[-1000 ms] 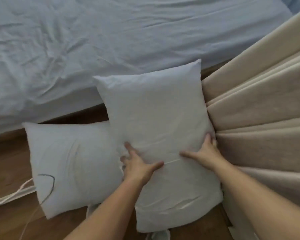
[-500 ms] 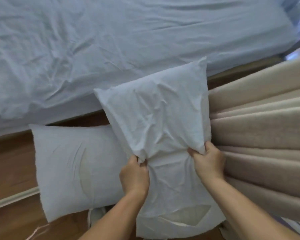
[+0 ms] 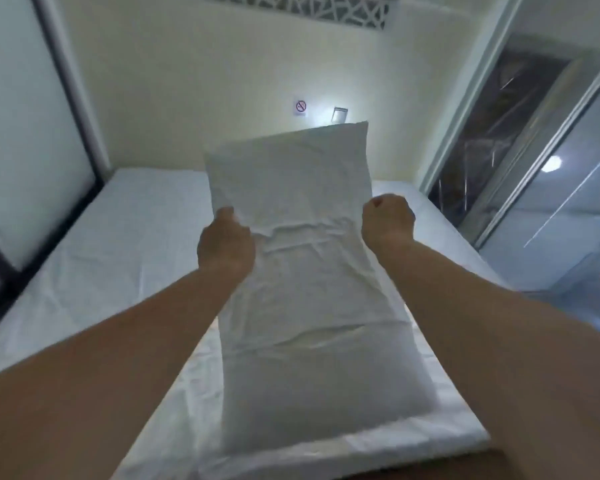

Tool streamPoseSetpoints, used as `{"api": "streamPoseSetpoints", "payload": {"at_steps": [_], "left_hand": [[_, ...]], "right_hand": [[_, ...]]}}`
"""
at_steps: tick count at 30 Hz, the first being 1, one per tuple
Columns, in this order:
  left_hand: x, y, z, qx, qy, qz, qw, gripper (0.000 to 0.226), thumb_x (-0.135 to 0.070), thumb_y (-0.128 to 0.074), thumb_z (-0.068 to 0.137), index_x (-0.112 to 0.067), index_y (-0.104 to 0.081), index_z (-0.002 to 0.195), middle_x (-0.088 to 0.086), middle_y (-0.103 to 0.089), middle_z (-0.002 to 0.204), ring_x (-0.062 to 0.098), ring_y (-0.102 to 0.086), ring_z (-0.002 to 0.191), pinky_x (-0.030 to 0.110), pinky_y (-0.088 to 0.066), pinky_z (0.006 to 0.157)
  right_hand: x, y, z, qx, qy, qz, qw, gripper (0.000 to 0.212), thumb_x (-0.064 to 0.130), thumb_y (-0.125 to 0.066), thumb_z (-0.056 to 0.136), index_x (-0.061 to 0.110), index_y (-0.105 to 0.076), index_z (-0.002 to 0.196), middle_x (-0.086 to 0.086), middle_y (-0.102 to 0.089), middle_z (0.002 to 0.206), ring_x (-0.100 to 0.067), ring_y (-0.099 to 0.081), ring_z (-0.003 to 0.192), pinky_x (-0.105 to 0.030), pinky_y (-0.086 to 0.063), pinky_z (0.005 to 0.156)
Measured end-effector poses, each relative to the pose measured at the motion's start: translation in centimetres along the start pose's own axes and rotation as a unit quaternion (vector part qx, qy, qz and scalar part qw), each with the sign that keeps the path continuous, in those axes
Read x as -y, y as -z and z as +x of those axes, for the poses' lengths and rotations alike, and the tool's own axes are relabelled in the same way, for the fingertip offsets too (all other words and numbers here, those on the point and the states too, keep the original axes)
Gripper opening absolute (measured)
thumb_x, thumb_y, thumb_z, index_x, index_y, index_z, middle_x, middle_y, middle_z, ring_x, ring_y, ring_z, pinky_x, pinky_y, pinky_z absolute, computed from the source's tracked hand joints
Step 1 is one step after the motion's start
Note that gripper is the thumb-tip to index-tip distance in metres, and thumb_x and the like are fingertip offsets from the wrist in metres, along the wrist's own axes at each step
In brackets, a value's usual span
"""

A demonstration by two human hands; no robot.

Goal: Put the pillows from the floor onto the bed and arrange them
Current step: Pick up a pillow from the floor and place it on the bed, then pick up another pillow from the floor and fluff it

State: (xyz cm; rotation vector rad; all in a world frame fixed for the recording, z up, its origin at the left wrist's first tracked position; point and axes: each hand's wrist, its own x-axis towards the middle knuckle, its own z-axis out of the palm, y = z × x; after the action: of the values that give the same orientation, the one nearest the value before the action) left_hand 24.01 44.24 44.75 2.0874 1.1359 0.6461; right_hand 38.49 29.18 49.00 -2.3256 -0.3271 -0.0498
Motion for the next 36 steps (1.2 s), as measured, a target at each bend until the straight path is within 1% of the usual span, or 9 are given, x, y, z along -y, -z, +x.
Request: {"api": "streamPoseSetpoints", "payload": {"at_steps": [3, 5, 11, 23, 26, 29, 32, 34, 36], "left_hand": [[-0.5, 3.3, 4.7, 0.004, -0.017, 0.005, 1.000, 0.043, -0.017, -0.052, 0.091, -0.012, -0.048, 0.133, 0.014, -0.060, 0.130, 0.033, -0.055, 0.120, 0.037, -0.043, 0.098], [1.2, 3.6, 4.5, 0.037, 0.002, 0.012, 0.999, 0.046, -0.017, -0.053, 0.092, -0.012, -0.045, 0.136, 0.014, -0.058, 0.133, 0.032, -0.053, 0.123, 0.037, -0.042, 0.101], [8.2, -0.7, -2.0, 0.144, 0.051, 0.043, 0.987, 0.049, -0.018, -0.057, 0.093, -0.009, -0.044, 0.139, 0.014, -0.054, 0.140, 0.031, -0.052, 0.127, 0.034, -0.040, 0.103], [13.3, -10.6, -13.1, 0.259, 0.066, 0.074, 0.961, 0.049, -0.019, -0.054, 0.094, -0.013, -0.042, 0.141, 0.010, -0.047, 0.145, 0.029, -0.046, 0.131, 0.038, -0.038, 0.108], [15.3, -13.0, -17.1, 0.303, 0.046, 0.118, 0.945, 0.048, -0.020, -0.054, 0.094, -0.016, -0.043, 0.141, 0.009, -0.049, 0.143, 0.028, -0.049, 0.128, 0.039, -0.040, 0.105], [19.8, -16.5, -22.6, 0.382, -0.006, 0.194, 0.904, 0.049, -0.018, -0.054, 0.091, -0.019, -0.044, 0.139, 0.008, -0.051, 0.141, 0.028, -0.050, 0.126, 0.039, -0.042, 0.104], [26.5, -21.1, -28.9, 0.477, -0.083, 0.289, 0.826, 0.047, -0.025, -0.057, 0.090, -0.025, -0.047, 0.136, 0.005, -0.050, 0.139, 0.028, -0.048, 0.124, 0.042, -0.044, 0.100], [31.8, -24.3, -32.8, 0.519, -0.142, 0.363, 0.761, 0.056, -0.036, -0.061, 0.087, -0.031, -0.042, 0.139, 0.006, -0.043, 0.144, 0.030, -0.040, 0.130, 0.049, -0.037, 0.104], [37.2, -27.1, -36.4, 0.554, -0.155, 0.414, 0.705, 0.092, -0.053, -0.071, 0.074, -0.035, -0.018, 0.148, 0.010, -0.018, 0.158, 0.039, -0.016, 0.143, 0.065, -0.014, 0.111]], "right_hand": [[5.1, -0.6, 1.8, 0.015, 0.013, 0.000, 1.000, 0.016, 0.012, -0.051, 0.088, 0.006, -0.066, 0.091, -0.011, -0.061, 0.087, -0.034, -0.060, 0.084, -0.030, -0.042, 0.067], [4.5, -1.5, 0.3, 0.059, 0.021, -0.024, 0.998, 0.021, 0.016, -0.055, 0.087, 0.000, -0.068, 0.091, -0.014, -0.068, 0.091, -0.034, -0.063, 0.086, -0.036, -0.052, 0.074], [-2.8, -4.4, -5.5, 0.198, -0.024, -0.048, 0.979, 0.027, 0.026, -0.062, 0.087, 0.004, -0.071, 0.100, -0.015, -0.071, 0.099, -0.031, -0.063, 0.094, -0.040, -0.050, 0.084], [-15.8, -6.8, -11.7, 0.294, -0.071, -0.032, 0.953, 0.029, 0.033, -0.064, 0.088, 0.012, -0.068, 0.106, -0.003, -0.065, 0.096, -0.024, -0.060, 0.097, -0.034, -0.047, 0.081], [-21.2, -7.1, -14.7, 0.325, -0.101, -0.057, 0.938, 0.035, 0.033, -0.063, 0.089, 0.006, -0.067, 0.110, -0.010, -0.068, 0.105, -0.029, -0.061, 0.102, -0.038, -0.049, 0.087], [-29.4, -8.8, -19.9, 0.374, -0.154, -0.106, 0.909, 0.040, 0.036, -0.064, 0.088, 0.006, -0.065, 0.115, -0.013, -0.068, 0.114, -0.028, -0.062, 0.104, -0.035, -0.048, 0.088], [-39.9, -12.0, -27.5, 0.420, -0.215, -0.147, 0.870, 0.060, 0.039, -0.070, 0.082, 0.011, -0.053, 0.131, -0.009, -0.061, 0.127, -0.026, -0.059, 0.111, -0.037, -0.050, 0.092], [-46.7, -14.9, -32.8, 0.461, -0.187, -0.211, 0.841, 0.083, 0.040, -0.075, 0.077, 0.015, -0.033, 0.145, -0.008, -0.046, 0.144, -0.027, -0.050, 0.125, -0.041, -0.046, 0.101], [-51.9, -18.3, -37.6, 0.514, -0.089, -0.297, 0.800, 0.109, 0.042, -0.078, 0.072, 0.022, -0.007, 0.152, -0.005, -0.017, 0.160, -0.030, -0.024, 0.143, -0.047, -0.033, 0.113]]}}
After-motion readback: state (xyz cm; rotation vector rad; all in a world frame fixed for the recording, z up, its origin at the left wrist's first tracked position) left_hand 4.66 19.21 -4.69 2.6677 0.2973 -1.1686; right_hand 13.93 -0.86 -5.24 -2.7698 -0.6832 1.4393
